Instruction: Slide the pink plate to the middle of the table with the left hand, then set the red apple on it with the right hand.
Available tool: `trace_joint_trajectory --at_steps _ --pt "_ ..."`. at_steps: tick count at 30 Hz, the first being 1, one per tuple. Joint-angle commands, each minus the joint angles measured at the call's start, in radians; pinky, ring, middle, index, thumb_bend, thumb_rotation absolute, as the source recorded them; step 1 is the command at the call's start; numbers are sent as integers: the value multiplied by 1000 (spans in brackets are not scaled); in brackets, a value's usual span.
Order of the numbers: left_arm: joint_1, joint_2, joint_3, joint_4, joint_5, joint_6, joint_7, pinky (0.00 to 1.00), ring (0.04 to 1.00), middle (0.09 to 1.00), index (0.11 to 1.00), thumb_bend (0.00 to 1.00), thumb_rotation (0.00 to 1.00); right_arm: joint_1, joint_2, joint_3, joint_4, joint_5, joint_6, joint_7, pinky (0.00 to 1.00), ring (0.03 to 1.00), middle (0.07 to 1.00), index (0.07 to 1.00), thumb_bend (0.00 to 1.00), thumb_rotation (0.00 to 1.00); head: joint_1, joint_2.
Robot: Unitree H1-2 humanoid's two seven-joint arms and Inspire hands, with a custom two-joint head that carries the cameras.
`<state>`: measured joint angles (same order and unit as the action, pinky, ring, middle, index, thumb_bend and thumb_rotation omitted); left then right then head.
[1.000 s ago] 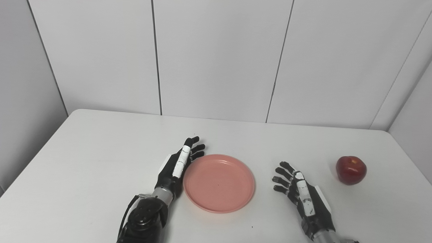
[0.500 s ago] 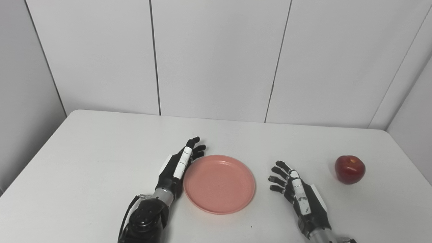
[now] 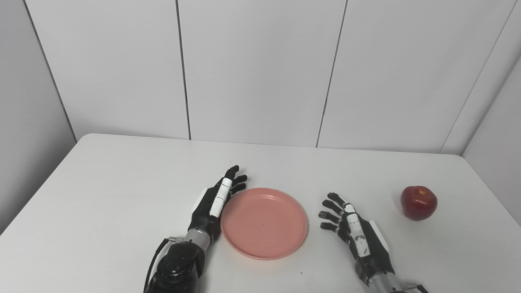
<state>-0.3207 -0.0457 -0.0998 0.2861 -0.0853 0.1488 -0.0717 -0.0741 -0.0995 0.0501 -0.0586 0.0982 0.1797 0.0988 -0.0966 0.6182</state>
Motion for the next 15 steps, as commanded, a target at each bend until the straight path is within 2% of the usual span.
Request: trace_joint_trajectory --at_steps 1,12,15 --pt "31 -20 -18 24 20 30 -3 876 879 883 917 803 938 -21 9 20 2 0 2 26 728 796 858 875 941 1000 0 -3" --pt "36 -22 -5 28 20 27 14 893 901 907 931 818 962 -17 6 23 -6 -3 6 30 741 802 858 875 943 1000 -22 4" --pt "34 -21 -6 41 22 15 12 897 904 909 932 815 965 -14 6 22 -13 -2 0 29 748 803 858 873 943 1000 -59 0"
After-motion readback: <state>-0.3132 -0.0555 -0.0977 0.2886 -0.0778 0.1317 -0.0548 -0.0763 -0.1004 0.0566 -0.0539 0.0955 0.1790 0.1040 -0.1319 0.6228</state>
